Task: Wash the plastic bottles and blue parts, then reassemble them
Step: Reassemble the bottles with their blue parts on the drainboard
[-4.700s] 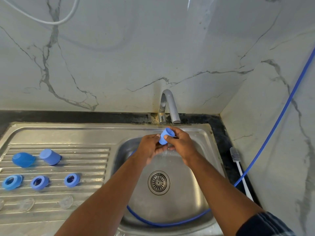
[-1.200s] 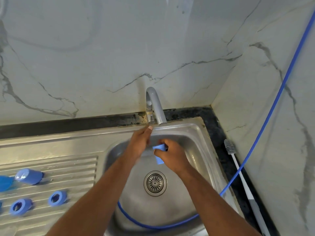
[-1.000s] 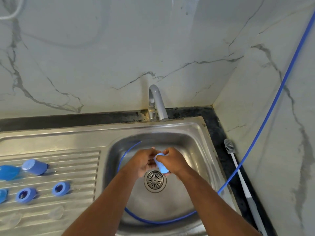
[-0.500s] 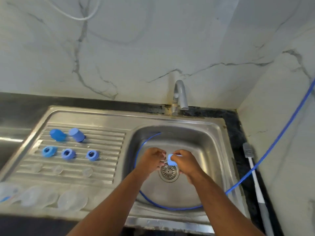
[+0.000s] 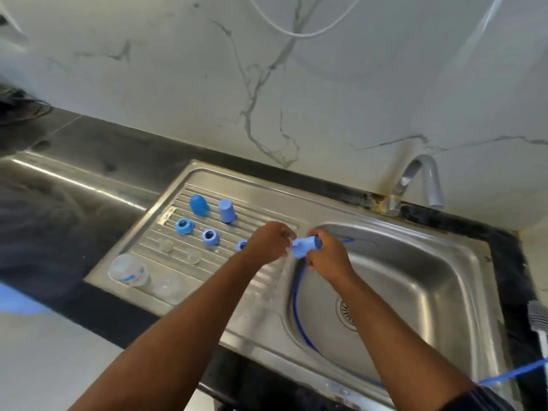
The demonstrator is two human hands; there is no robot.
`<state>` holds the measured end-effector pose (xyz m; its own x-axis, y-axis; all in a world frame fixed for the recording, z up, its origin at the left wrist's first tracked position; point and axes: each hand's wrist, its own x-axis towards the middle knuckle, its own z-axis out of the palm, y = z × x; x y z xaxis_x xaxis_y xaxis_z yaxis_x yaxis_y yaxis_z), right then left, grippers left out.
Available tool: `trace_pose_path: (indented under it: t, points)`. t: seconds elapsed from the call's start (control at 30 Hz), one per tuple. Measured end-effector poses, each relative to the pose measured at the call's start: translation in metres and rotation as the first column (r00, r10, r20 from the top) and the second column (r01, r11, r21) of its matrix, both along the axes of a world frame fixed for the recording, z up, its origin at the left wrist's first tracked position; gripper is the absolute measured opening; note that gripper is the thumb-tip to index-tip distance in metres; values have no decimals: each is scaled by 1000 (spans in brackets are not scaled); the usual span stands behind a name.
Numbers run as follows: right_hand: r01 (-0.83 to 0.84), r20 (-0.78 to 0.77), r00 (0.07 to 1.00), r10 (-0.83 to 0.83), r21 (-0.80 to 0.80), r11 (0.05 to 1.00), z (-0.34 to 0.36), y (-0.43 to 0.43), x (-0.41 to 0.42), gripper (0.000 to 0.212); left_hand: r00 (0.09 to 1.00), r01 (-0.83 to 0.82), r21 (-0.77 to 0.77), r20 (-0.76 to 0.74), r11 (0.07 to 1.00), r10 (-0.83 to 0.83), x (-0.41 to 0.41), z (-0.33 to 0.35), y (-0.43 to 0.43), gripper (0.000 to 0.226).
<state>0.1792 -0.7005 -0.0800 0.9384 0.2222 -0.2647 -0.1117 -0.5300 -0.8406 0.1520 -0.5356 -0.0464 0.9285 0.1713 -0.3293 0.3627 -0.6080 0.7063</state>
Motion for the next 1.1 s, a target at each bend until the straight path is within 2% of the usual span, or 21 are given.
trace_pose_path:
  t: [0.13,0.23,0.4,0.5,0.63,0.77,0.87,1.1]
  points:
    - [-100,184,971,150,-257,961,5,70,25,33,1000,18,14,15,1000,-19,18,12,70,25]
    - [-138,194,953,231,-399,907,2,112,43,28,1000,7,73,18,997,-8,28,13,116,30]
    - [-149,152,951,270,-540,828,-5,152,55,34,997,72,138,-2,988,-72,39,2,166,24]
    - [-144,117,959,258,-583,799,-13,161,52,39,992,126,148,-8,981,-126,39,-5,177,21]
    - [-104,106,971,216,-627,772,-15,158,46,62,988,156,129,-30,979,-153,42,-14,179,17]
    - [-2,165,978,127,-602,798,-13,148,34,52,980,197,114,-13,974,-197,42,-17,173,17]
    - [16,175,978,112,-602,798,-8,142,24,47,974,226,128,-2,966,-228,40,-16,167,19]
    - [73,255,964,74,-521,851,2,137,-5,48,963,270,163,-42,949,-267,23,-9,153,20]
